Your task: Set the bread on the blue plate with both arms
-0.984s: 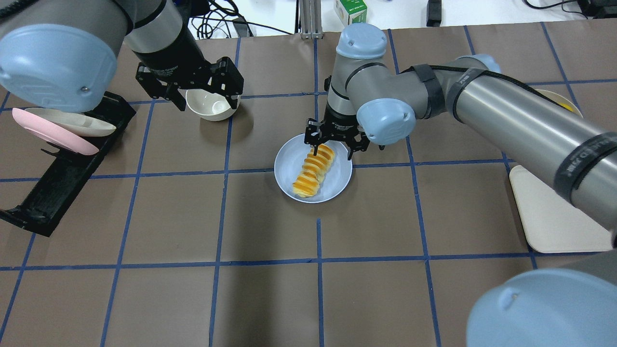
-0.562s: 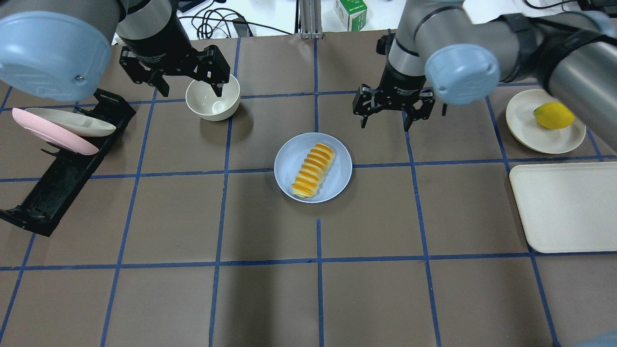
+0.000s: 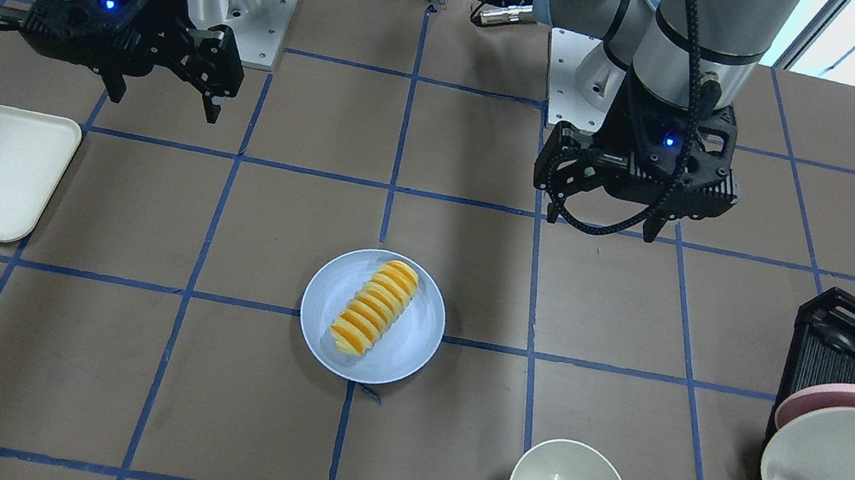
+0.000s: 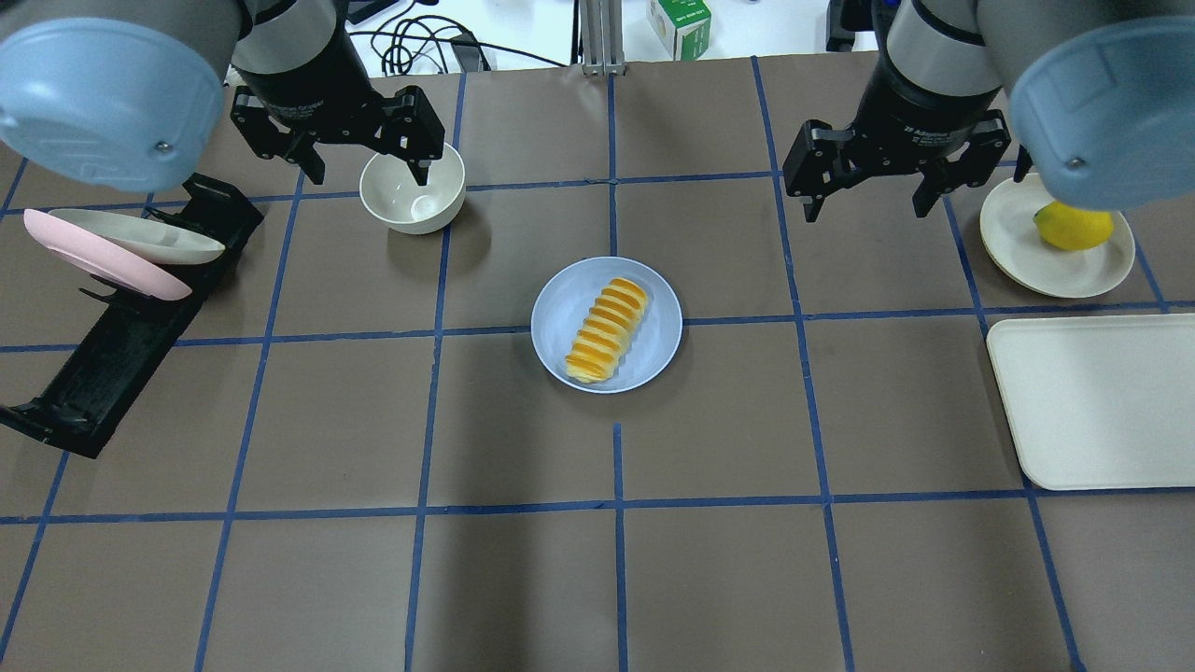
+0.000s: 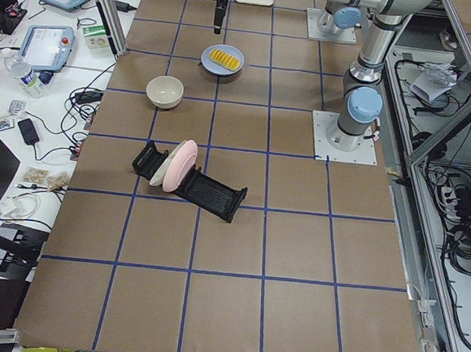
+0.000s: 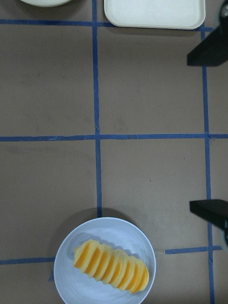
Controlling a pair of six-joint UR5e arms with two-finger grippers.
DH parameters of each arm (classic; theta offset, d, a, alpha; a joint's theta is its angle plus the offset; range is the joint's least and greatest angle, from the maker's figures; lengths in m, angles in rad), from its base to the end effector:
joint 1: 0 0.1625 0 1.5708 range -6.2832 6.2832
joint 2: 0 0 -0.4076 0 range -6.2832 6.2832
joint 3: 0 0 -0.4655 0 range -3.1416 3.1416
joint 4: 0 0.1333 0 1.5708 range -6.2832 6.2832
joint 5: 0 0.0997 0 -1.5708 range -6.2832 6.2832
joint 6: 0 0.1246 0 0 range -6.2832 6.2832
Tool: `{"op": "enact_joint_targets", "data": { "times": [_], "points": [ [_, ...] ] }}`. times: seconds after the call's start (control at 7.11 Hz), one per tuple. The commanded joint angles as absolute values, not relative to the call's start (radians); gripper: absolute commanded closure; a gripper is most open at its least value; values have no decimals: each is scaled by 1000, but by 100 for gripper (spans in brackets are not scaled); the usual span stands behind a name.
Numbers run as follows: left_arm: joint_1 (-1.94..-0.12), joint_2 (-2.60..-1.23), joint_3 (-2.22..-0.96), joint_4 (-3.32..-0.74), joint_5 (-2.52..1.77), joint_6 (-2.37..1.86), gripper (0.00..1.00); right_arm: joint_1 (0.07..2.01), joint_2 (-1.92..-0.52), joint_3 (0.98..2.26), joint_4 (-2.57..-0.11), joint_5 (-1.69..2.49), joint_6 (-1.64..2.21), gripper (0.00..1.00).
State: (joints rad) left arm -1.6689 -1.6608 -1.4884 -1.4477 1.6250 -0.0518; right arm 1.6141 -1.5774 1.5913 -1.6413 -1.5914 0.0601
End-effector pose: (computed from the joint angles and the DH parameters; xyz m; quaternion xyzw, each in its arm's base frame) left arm -0.1862 -0.6001 0.4528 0.0215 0.9977 -0.0596 0.0227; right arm 0.1553 -0.5632 0.4449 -0.0087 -0.9995 0.0288 0.0088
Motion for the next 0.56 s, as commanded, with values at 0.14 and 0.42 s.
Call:
{"op": "enact_joint_targets", "data": {
  "times": [0.14,0.42],
  "points": [
    [-1669,-1658,-1491,-1448,1625,-48,0,1606,-1465,1441,-1612,-1589,66,0],
    [-1670,-1661,-1491,-1448,1623,-51,0,1606,-1468,1445,-1556,-1589,66,0]
  ]
}}
